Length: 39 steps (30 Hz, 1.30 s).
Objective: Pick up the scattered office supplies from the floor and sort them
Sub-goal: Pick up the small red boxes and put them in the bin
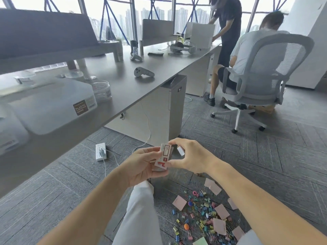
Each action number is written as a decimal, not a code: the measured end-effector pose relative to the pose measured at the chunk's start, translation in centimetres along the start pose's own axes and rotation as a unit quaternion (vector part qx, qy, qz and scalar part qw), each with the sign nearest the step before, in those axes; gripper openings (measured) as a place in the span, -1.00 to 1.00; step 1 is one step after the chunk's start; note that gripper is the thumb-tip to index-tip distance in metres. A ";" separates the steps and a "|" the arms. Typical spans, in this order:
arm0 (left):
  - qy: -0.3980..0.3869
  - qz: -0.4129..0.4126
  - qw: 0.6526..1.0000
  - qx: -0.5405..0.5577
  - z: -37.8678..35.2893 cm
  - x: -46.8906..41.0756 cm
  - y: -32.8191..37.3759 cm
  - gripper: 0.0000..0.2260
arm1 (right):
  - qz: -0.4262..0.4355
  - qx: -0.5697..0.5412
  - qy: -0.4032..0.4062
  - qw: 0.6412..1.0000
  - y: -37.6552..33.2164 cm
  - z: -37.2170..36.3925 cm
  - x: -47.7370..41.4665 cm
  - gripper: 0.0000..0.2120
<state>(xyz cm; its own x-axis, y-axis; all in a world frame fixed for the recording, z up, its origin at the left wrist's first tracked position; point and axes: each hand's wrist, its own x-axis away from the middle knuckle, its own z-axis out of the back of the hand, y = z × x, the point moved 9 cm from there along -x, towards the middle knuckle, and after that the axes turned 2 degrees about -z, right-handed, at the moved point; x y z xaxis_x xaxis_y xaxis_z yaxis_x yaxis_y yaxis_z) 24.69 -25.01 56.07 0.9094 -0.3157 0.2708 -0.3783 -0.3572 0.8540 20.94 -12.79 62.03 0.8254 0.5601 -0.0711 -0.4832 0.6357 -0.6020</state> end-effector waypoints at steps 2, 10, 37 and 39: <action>0.022 -0.017 0.999 -0.037 0.8 1.8 2.5 -0.64 | 0.021 -0.016 -0.012 1.000 -2.4 0.3 -1.0 -0.36; 0.104 -0.089 0.983 -0.124 4.0 11.0 13.1 -0.63 | -0.004 -0.260 -0.081 0.962 -11.6 0.1 -5.6 -0.66; 0.360 -0.062 0.637 -0.679 28.5 23.8 34.8 -0.66 | 0.070 -0.204 -0.227 0.950 -37.5 -12.8 -29.1 -0.59; 0.340 -0.013 0.599 -0.725 30.1 23.4 34.2 -0.64 | 0.099 -0.169 -0.211 0.958 -37.5 -12.6 -29.7 -0.65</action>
<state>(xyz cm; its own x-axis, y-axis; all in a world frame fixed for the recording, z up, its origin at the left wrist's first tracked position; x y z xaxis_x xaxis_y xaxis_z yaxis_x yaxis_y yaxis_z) 27.77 -71.10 78.25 0.9581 0.2816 -0.0532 -0.2642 0.9398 0.2169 18.27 -59.98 76.67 0.5015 0.8620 0.0739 -0.4369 0.3261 -0.8383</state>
